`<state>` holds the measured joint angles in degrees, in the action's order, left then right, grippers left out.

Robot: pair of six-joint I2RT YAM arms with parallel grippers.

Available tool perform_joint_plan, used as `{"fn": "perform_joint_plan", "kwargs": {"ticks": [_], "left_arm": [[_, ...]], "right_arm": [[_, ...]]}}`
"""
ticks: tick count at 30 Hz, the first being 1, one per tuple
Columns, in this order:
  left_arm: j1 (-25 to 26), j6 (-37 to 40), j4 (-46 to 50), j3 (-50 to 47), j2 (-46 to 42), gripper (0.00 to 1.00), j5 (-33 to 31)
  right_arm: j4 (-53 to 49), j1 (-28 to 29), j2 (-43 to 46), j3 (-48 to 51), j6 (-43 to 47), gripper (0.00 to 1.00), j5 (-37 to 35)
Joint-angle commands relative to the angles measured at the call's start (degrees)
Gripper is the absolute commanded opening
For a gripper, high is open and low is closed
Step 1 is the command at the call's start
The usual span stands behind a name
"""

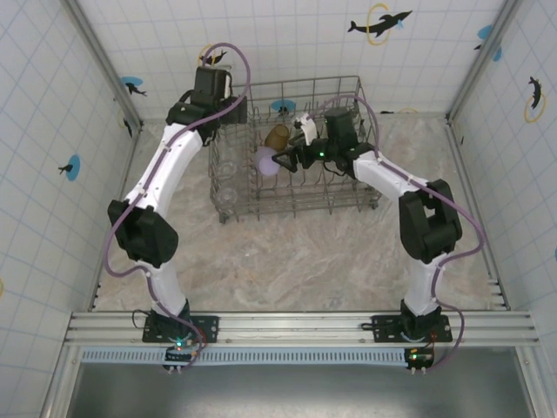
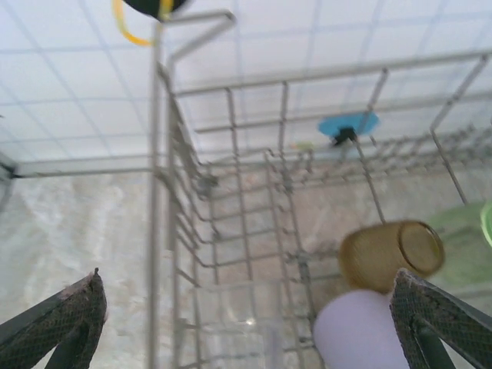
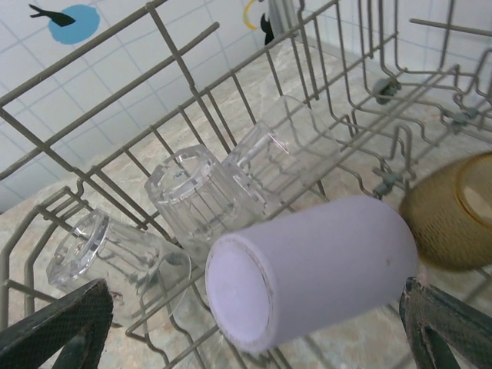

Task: Load the cups into the dish rack

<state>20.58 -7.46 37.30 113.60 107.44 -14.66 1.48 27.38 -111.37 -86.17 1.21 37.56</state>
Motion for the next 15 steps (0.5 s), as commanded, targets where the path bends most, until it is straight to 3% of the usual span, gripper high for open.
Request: {"fn": "perform_joint_plan", "kwargs": {"ticks": [1, 9, 12, 15], "left_arm": [[-0.2, -1.6, -1.7, -1.1, 0.7, 0.97, -8.6], [-1.6, 1.1, 0.9, 1.7, 8.0, 0.97, -12.9], [-3.2, 0.2, 0.1, 1.3, 8.8, 0.96, -10.0], [-4.4, -0.1, -0.5, 1.5, 9.4, 0.88, -7.6]], "right_arm": [[1.3, 0.5, -3.2, -6.0, 2.9, 0.99, 2.6], [-1.1, 0.8, -9.8, -16.1, 5.3, 0.99, 2.6], [-4.2, 1.0, -12.5, -20.4, 6.7, 0.99, 2.4], [-6.3, 1.2, -13.9, -22.9, 8.1, 0.99, 1.8]]}}
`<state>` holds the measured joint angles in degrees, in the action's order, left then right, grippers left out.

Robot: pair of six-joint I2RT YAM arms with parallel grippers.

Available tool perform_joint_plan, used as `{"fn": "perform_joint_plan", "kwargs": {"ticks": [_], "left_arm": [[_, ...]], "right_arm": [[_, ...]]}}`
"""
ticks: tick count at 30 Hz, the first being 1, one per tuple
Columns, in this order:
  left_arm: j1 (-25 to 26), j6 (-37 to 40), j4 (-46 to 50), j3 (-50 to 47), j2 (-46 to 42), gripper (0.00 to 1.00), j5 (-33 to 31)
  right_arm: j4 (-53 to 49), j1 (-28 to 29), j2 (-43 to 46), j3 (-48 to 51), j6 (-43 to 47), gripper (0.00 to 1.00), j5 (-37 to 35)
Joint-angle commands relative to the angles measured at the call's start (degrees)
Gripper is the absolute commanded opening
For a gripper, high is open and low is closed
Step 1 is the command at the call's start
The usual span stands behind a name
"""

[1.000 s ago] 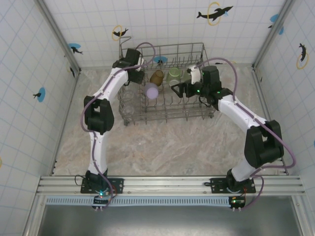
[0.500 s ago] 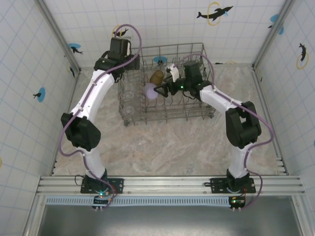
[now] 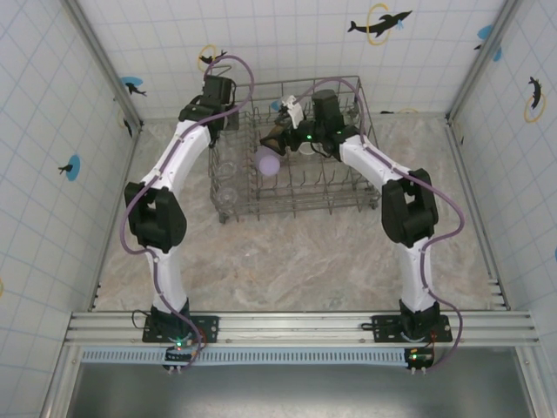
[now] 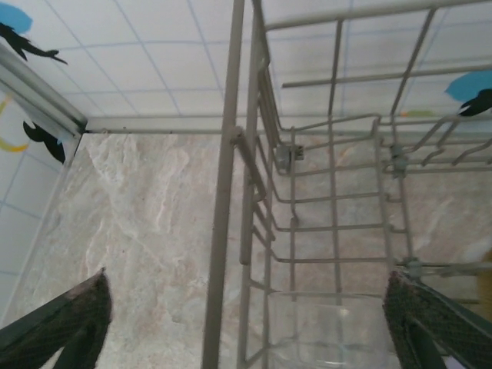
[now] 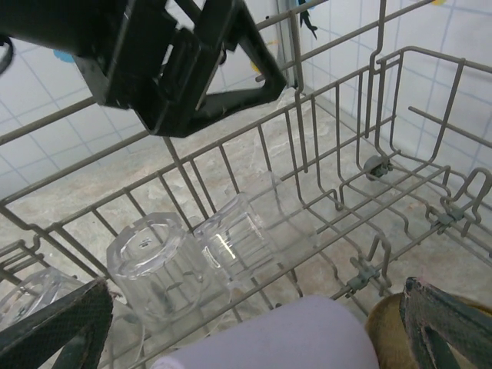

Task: Load the cups into the dish rack

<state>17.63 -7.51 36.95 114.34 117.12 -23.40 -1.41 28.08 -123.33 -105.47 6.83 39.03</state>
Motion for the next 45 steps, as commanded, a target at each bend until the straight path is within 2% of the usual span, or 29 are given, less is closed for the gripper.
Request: {"fn": "perform_joint_plan", "kwargs": {"ticks": [1, 4, 8, 14, 15, 22, 26, 34, 45], "left_arm": [[-1.6, 0.1, -0.3, 0.8, -0.1, 0.84, 1.6], [-1.9, 1.7, -0.9, 1.1, 0.6, 0.72, 4.1], [-1.9, 4.0, -0.7, 1.8, 2.0, 0.49, 7.9], [-2.0, 7.1, -2.1, 0.0, 2.3, 0.02, 10.6], [-2.0, 7.2, -2.8, -0.6, 2.0, 0.0, 11.1], [-2.0, 8.0, -6.9, -4.9, 0.3, 0.0, 19.9], [-1.3, 9.6, -7.9, -6.8, -0.5, 0.0, 27.9], [2.5, 10.1, -9.0, -9.6, -0.7, 0.0, 29.3], [6.3, 7.4, -9.9, -7.4, 0.2, 0.0, 32.0]], "right_arm": [[-3.5, 0.5, -2.0, -3.7, 2.7, 0.99, 0.2], [-3.3, 0.5, -2.1, -3.7, 3.1, 0.99, -0.1], [-3.2, 0.5, -2.3, -4.0, 3.4, 0.99, 0.3], [-4.4, 0.5, -2.9, -5.3, 4.8, 0.99, 2.7], [-5.1, 0.5, -3.3, -5.8, 5.2, 0.99, 3.1], [-7.8, 0.6, -3.8, -7.2, 8.0, 0.99, 3.6], [-10.4, 0.9, -3.8, -7.8, 10.5, 0.99, 3.2], [-15.6, 1.6, -4.7, -10.3, 13.2, 0.99, 0.9], [-22.7, 1.1, -10.8, -16.6, 12.3, 0.99, 1.5]]}}
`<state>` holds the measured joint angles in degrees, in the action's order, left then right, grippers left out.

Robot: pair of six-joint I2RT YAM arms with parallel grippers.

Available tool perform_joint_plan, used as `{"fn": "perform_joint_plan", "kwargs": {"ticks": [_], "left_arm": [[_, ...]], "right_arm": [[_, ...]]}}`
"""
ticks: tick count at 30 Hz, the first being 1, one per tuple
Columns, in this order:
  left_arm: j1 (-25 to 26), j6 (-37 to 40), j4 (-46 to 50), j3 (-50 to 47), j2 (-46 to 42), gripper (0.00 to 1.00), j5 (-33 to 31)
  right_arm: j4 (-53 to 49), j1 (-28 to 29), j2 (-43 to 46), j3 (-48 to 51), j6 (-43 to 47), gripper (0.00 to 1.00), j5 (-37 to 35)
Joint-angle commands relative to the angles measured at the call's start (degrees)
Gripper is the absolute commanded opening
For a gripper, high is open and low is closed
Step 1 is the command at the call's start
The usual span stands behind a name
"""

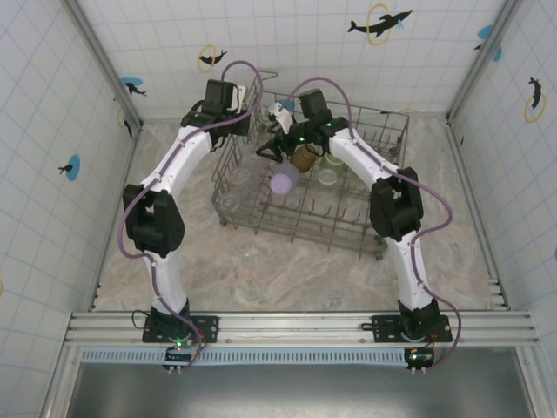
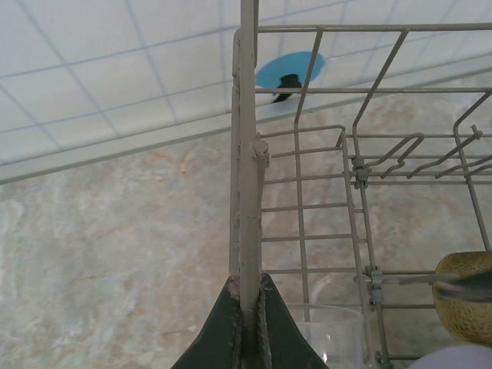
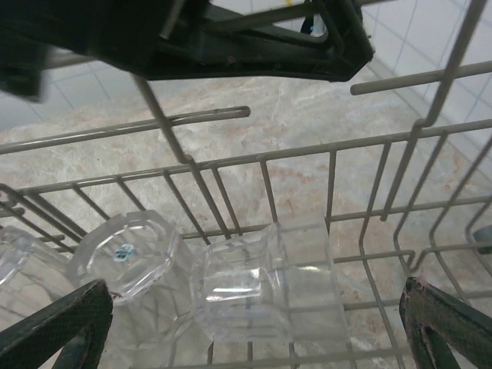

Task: Load the cups into the dish rack

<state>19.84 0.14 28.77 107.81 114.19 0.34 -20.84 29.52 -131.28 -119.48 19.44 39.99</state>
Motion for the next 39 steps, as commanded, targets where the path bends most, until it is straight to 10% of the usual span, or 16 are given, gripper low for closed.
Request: {"fn": "perform_joint_plan", "kwargs": {"ticks": [1, 19, 39], "left_arm": [[4.1, -0.6, -1.9, -0.6, 3.3, 0.0, 8.4], [6.1, -2.5, -1.3, 3.5, 5.6, 0.0, 7.7], [6.1, -4.5, -1.3, 5.6, 7.2, 0.0, 5.6]], "right_arm": [[-3.0, -0.5, -3.4, -2.8, -1.3, 0.99, 1.1], [-1.7, -3.0, -9.5, -7.8, -9.5, 0.95, 5.5], [-6.5, -2.4, -10.1, -7.9, -7.0, 0.44, 10.1]]}}
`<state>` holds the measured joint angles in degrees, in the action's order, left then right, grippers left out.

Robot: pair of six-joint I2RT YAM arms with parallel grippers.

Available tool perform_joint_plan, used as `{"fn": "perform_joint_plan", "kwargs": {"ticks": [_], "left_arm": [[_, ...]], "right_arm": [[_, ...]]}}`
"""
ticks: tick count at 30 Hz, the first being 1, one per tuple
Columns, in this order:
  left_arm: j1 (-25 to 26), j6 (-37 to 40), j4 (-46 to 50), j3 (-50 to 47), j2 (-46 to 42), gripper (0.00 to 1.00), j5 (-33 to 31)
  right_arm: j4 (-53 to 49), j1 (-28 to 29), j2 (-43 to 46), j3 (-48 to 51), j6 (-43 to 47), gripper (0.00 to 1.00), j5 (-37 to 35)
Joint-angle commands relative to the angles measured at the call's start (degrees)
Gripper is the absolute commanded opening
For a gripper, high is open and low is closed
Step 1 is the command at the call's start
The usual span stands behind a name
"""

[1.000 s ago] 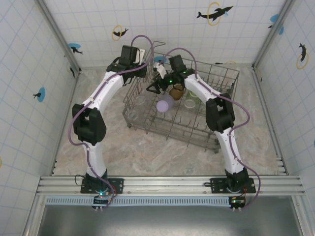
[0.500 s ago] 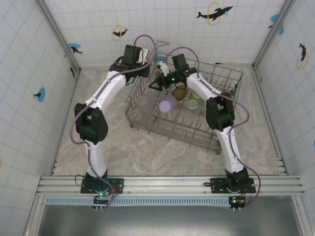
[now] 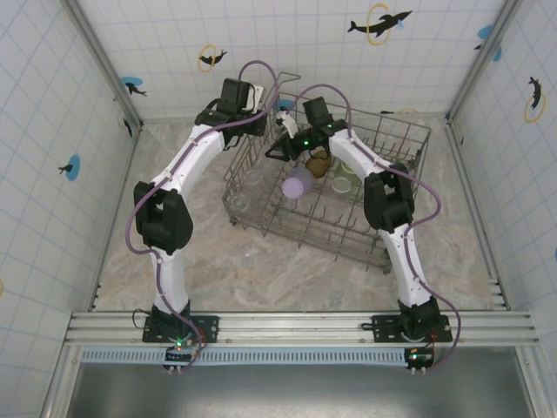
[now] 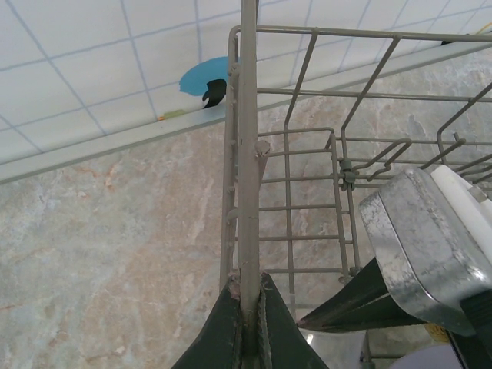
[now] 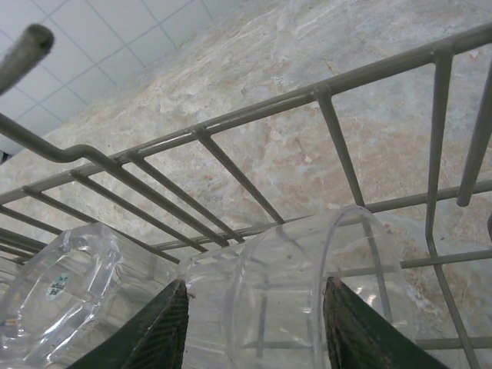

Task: Load the cups into the dish rack

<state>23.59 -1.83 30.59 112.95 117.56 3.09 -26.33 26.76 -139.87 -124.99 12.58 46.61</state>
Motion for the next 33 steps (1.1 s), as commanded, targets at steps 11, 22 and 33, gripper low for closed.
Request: {"fn": "perform_joint_plan", "kwargs": {"ticks": [11, 22, 33], "left_arm": [[2.4, -3.5, -3.3, 1.7, 4.5, 0.0, 1.1], [2.3, -9.7, -3.8, 1.1, 4.3, 0.0, -7.8], [1.3, -20.0, -3.3, -1.8, 2.1, 0.0, -16.7]], "right_arm": [[-0.8, 0.1, -0.4, -2.4, -1.0, 0.0, 5.3], [2.0, 0.0, 5.3, -2.3, -2.9, 0.0, 2.8], [9.7, -1.8, 15.2, 0.1, -9.9, 0.0, -3.6]]}}
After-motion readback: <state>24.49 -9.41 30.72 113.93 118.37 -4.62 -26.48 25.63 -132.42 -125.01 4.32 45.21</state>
